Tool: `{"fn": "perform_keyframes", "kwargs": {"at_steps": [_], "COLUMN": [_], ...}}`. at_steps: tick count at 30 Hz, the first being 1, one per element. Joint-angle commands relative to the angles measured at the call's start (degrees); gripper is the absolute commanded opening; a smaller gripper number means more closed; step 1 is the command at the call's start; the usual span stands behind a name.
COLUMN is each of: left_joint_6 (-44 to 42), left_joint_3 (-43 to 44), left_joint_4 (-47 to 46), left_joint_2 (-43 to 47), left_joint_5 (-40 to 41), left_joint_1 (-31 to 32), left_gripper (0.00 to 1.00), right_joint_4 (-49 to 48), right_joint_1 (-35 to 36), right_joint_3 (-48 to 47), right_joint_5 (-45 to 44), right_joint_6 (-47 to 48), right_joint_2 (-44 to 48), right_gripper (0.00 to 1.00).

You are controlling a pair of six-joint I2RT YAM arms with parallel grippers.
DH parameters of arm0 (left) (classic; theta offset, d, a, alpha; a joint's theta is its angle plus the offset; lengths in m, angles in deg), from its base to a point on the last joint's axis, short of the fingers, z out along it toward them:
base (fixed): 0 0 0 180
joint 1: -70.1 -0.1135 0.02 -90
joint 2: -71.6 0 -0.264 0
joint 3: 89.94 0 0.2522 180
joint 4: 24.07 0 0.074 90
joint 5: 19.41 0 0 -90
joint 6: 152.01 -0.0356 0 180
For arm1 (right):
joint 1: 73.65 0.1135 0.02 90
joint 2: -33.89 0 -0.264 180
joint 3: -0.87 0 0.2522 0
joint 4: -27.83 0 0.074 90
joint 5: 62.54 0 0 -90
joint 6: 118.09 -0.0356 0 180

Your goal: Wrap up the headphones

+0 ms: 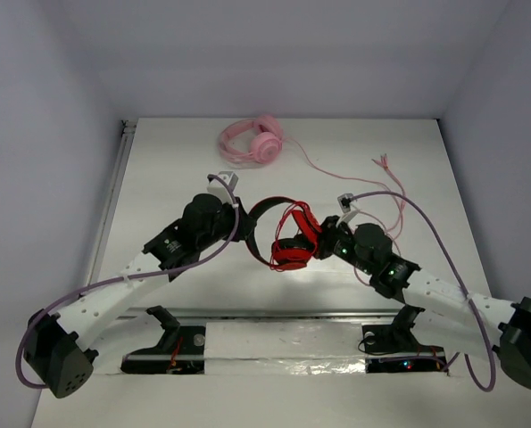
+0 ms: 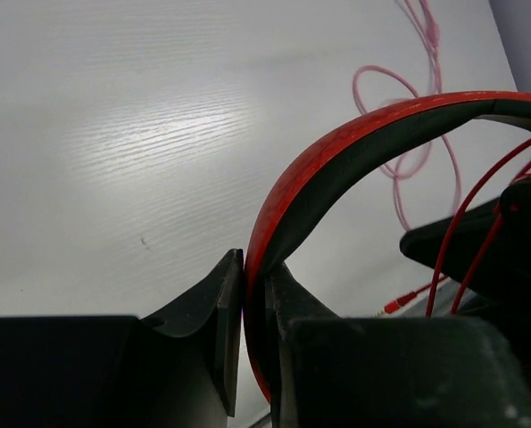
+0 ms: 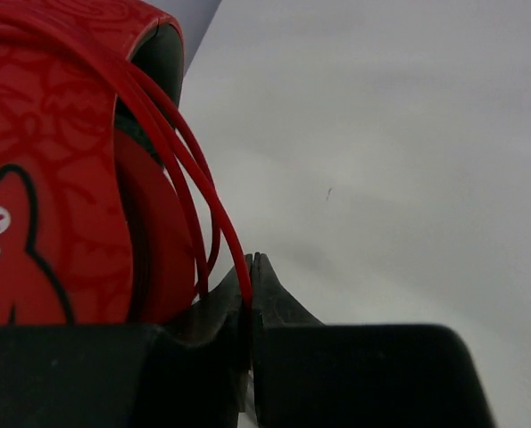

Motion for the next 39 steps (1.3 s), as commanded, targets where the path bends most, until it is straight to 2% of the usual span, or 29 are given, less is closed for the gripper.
{"fn": "perform_keyframes", "kwargs": {"at_steps": [1,6,16,21,29,31,36,37,39], "left_joint_6": [8.1,10.3,11.3,11.1,9.8,9.5,9.1,8.9,8.7], "left_joint_3": [-3.4,-9.1,-14.2,-14.3,-12.2,-11.3,-9.9,-9.8,-9.6], "left_joint_4": [-11.2,-14.4,-17.0,-18.6,-22.2,-23.0,-23.0,-22.6,-21.7], "left_joint_2": [1.8,1.6,-4.6,-10.0,-20.4,-23.3,-27.2,-27.5,-27.1], "left_joint_5": [6.4,11.1,17.5,19.9,21.2,21.3,22.0,22.3,23.1], "left_joint_1": [-0.3,-0.3,-0.3,-0.3,-0.9,-1.4,-1.4,-1.4,-2.0], "left_gripper": [0.0,0.0,0.0,0.0,0.0,0.0,0.0,0.01,0.12], "right_joint_4": [-5.6,-10.3,-13.4,-14.0,-7.6,-5.3,8.6,10.6,15.6], "right_joint_1": [-0.3,-0.3,-0.3,-0.3,-0.3,-0.3,-0.3,-0.3,-0.3], "right_joint_3": [1.6,2.2,2.1,3.8,9.5,10.3,9.0,8.2,6.7], "right_joint_5": [3.3,3.8,4.7,4.4,5.1,4.5,0.1,-0.6,-2.1], "right_joint_6": [-7.7,-13.7,-16.6,-16.9,-16.9,-16.3,-13.9,-13.3,-11.7], "right_joint_2": [-2.9,-10.1,-25.9,-26.5,-17.9,-12.1,1.8,5.7,8.6], "right_gripper": [0.06,0.09,0.39,0.5,0.52,0.51,0.5,0.5,0.5]}}
